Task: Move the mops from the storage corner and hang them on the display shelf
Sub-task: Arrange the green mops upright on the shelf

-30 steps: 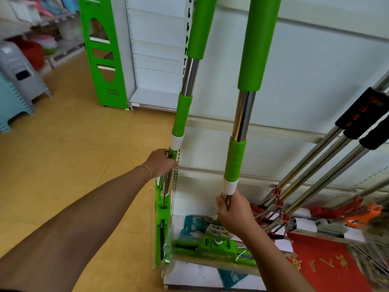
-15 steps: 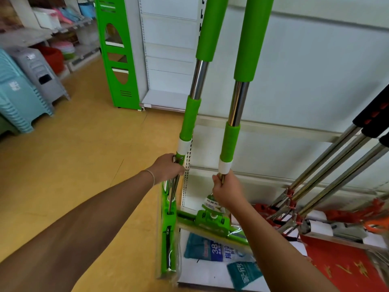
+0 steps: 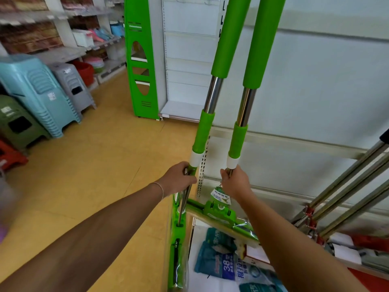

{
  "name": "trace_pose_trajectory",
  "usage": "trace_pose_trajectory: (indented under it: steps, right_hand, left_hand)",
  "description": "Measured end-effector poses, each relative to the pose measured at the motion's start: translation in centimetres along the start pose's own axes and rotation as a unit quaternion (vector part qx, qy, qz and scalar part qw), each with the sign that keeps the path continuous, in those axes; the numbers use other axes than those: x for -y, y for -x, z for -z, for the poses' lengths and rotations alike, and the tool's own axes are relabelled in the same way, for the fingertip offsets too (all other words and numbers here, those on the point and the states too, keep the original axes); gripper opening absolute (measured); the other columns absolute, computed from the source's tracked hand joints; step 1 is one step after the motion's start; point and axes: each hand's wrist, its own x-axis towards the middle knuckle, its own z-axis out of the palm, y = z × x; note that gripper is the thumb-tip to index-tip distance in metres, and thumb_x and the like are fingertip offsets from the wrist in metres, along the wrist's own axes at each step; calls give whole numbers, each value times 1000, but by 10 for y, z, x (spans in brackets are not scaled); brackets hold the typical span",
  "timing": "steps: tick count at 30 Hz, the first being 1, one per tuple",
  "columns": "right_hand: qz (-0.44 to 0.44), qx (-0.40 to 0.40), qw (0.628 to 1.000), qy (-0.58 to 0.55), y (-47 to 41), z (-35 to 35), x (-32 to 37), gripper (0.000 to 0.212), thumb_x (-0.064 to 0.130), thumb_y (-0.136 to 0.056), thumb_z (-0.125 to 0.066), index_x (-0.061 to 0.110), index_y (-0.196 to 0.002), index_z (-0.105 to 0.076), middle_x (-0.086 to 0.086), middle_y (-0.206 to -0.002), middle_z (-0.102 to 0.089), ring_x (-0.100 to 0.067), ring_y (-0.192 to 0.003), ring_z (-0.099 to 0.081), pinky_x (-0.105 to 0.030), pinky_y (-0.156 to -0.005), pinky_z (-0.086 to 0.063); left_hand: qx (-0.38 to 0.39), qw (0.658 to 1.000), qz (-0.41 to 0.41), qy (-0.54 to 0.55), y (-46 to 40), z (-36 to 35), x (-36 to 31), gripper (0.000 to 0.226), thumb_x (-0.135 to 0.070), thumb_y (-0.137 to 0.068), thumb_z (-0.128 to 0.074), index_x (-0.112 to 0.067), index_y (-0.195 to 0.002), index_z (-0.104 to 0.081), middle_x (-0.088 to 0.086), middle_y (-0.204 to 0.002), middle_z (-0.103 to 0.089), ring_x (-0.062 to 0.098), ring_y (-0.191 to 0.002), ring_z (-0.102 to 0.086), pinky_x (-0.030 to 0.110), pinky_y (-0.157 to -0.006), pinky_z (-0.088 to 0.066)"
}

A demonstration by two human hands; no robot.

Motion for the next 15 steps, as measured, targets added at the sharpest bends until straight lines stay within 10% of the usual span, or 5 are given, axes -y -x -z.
trace_pose_trajectory:
  steps: [15]
  right_hand:
    - [-1,-23,996,-84,-10,41,48,25,29,-90,-62,12,-106,-52,-4,-88,-61,-22,-76,-60,-31,-62,-47]
  left_hand:
    - [-101,987,-125,5,-2,13,-76,19,-35,-95,-59,-21,-105,-51,-5,-79,-50,12,-68,-48,27,-59,-37]
